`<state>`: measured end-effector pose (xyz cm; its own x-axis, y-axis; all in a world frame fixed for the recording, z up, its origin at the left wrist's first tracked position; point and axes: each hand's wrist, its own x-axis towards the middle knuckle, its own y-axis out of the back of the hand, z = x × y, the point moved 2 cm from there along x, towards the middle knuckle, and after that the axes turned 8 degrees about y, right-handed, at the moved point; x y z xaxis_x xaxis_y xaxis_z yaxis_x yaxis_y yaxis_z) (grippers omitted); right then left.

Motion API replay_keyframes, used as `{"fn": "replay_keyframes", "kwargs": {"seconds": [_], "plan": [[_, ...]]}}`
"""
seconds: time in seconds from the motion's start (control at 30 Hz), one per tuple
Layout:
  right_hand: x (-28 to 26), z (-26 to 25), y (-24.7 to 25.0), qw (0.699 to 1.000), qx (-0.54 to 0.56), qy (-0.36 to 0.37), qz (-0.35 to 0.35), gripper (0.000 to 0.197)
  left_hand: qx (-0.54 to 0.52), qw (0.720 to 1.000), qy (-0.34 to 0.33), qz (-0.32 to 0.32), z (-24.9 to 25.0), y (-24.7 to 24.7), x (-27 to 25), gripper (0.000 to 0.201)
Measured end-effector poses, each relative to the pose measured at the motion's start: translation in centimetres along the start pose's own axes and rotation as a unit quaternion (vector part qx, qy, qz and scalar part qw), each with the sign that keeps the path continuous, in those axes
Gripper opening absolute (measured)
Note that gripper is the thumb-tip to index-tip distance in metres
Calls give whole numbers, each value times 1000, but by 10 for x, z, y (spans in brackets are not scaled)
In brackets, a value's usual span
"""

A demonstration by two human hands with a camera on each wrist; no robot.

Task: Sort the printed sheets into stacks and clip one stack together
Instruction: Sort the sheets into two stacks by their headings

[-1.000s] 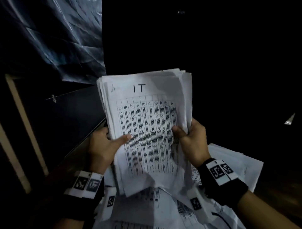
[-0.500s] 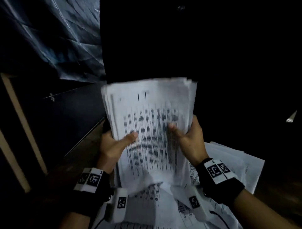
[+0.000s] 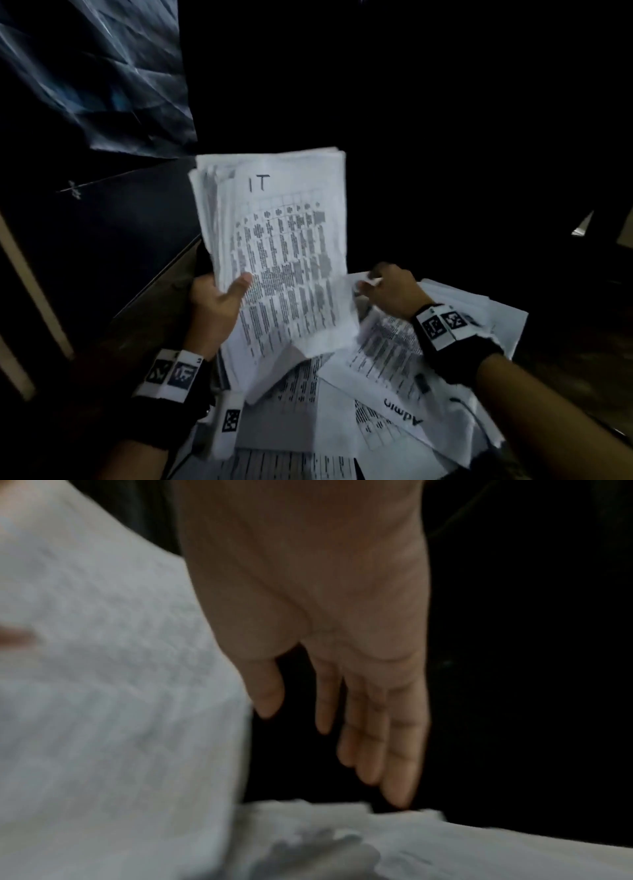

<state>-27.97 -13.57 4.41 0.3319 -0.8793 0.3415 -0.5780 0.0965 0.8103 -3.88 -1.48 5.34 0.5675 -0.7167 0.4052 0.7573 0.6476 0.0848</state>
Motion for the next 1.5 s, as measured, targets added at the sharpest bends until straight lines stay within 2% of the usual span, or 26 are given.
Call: {"fn": "replay_keyframes", "kwargs": {"seconds": [0.07,0.13,0.17,0.2,0.3,0.33,0.4,0.47,0.5,0.57,0.63,0.67,0.7,0.73,0.8,0.83,0.87,0.97,1.03,1.07,1.13,1.2,1.27,1.33,1.4,1.5], "plan": [[0,55,-2,991,-85,-79,-61,43,3,1000,-7,24,3,10,4,6],[-7,109,-6,973,-167,-151,-56,46,12,998,-14,53,1,21,9,20],[-16,118,-1,964,-187,-182,-43,43,10,998,-11,64,1,26,11,24],[-26,125,-1,962,-175,-204,-39,39,8,997,0,74,1,30,13,23],[-46,131,0,958,-90,-252,-101,16,13,995,22,94,-1,34,15,31],[-46,137,-2,959,-87,-254,-91,13,16,995,25,97,-1,33,14,31],[-43,154,-6,959,-102,-258,-63,24,18,994,36,100,-1,33,12,31],[-39,177,-13,956,-130,-261,-27,22,24,993,45,102,-2,33,10,36],[-39,172,-7,955,-108,-274,-34,21,26,994,43,101,-3,33,8,39],[-39,159,4,947,12,-320,-15,31,27,994,42,99,-3,32,5,39],[-43,152,9,935,33,-352,-27,36,21,994,37,99,-2,31,4,40],[-41,152,10,933,27,-358,-5,37,20,995,32,97,0,29,2,41],[-43,150,7,933,0,-360,13,39,18,995,29,95,1,29,2,42],[-47,143,10,935,26,-354,17,41,14,995,27,94,1,29,2,42],[-42,148,5,952,-125,-274,53,52,12,995,25,93,2,30,2,39],[-42,141,10,955,-133,-259,60,55,9,996,24,90,2,30,2,37],[-40,139,13,962,-113,-239,68,51,6,996,23,91,2,31,3,37],[-36,114,35,972,-108,-190,84,14,0,994,24,105,4,36,4,32],[-27,92,60,977,-96,-158,104,17,-2,992,25,122,6,43,4,25],[-22,82,74,980,-80,-139,120,22,2,990,28,135,6,47,5,27],[-14,69,98,981,-15,-114,154,27,5,986,37,161,3,57,11,45],[-4,58,113,965,127,-101,204,23,19,984,35,175,0,67,15,59],[6,43,116,946,227,-94,209,25,50,980,36,191,-1,75,18,59],[18,33,108,934,298,-98,168,42,73,975,36,205,-5,80,19,55],[24,28,85,933,327,-119,88,51,80,974,45,206,-5,81,17,52],[19,19,21,949,260,-168,-57,36,69,975,61,205,-6,81,13,43]]}}
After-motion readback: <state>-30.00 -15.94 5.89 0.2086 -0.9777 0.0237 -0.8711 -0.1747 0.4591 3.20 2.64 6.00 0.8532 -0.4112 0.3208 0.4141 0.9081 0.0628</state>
